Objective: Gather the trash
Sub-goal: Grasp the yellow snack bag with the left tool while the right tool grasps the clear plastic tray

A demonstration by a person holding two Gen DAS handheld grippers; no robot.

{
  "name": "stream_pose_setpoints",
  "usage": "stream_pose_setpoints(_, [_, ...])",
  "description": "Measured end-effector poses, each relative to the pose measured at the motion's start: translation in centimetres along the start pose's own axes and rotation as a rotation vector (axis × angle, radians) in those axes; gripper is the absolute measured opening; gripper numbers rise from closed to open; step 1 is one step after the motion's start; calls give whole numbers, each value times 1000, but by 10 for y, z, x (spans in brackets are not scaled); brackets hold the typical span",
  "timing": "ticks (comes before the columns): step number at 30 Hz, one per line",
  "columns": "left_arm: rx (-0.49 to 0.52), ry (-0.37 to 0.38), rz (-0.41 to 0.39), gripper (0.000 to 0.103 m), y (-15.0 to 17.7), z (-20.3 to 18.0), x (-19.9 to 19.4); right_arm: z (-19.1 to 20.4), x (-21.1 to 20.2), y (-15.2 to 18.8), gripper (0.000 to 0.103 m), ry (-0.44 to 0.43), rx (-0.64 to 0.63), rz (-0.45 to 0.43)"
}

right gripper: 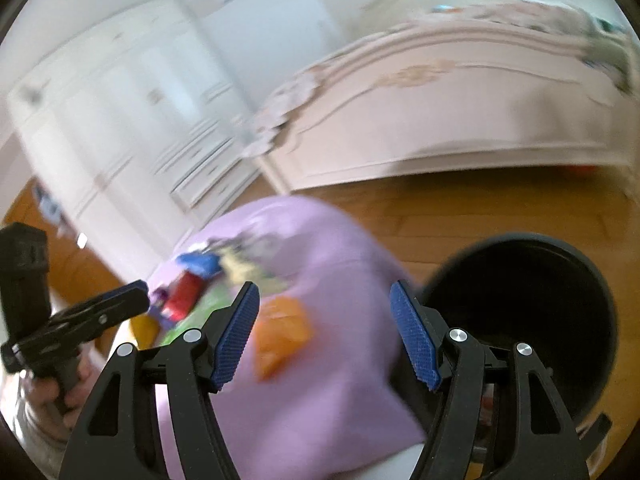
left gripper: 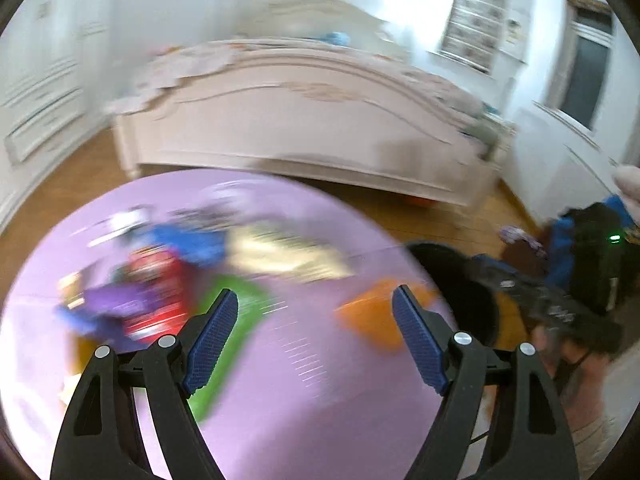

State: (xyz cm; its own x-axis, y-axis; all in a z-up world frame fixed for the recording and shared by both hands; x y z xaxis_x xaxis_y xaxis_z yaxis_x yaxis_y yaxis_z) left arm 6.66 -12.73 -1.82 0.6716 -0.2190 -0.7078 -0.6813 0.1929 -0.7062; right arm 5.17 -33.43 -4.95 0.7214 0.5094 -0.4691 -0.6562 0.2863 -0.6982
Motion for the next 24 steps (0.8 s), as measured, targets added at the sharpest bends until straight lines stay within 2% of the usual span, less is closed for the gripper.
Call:
stream_pose_setpoints(4, [-67,-110,8,79,18,70,-8,46,27,12,72,-54,-84,85])
stream_pose_setpoints(9, [-91,-207,55,79,46,130,-7,89,54,40,72,-51,-194,189])
stream_pose_setpoints(13, [-102,-219,95,79,64,157,0,106,76,56,74,-5,-252,260])
stream_pose_setpoints(20, [-110,-204,148,79,87,174,9,117,103,75,74,74,-324,338])
stream_pose_setpoints(23, [-111,-192,154,77,92,178,13,117,109,79,63,110,-351,355])
stream_pose_setpoints(24, [-113,-189,156,69,93,178,14,117,113,80,56,119,-354,361])
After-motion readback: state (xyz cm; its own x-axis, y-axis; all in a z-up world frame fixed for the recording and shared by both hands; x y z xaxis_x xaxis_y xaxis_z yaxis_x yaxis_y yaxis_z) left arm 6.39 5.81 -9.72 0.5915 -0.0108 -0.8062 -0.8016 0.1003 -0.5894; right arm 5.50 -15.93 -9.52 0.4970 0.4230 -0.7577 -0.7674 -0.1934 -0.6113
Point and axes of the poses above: each gripper's, at about its wrist camera, not at the fingertips, and x roughly the way its jaws point, z to its left, y to its underside, the point moved 8 cm from there along x, roughly the way its jaws point, and after that the axes turned 9 degrees about -y, right-handed, at the moved point
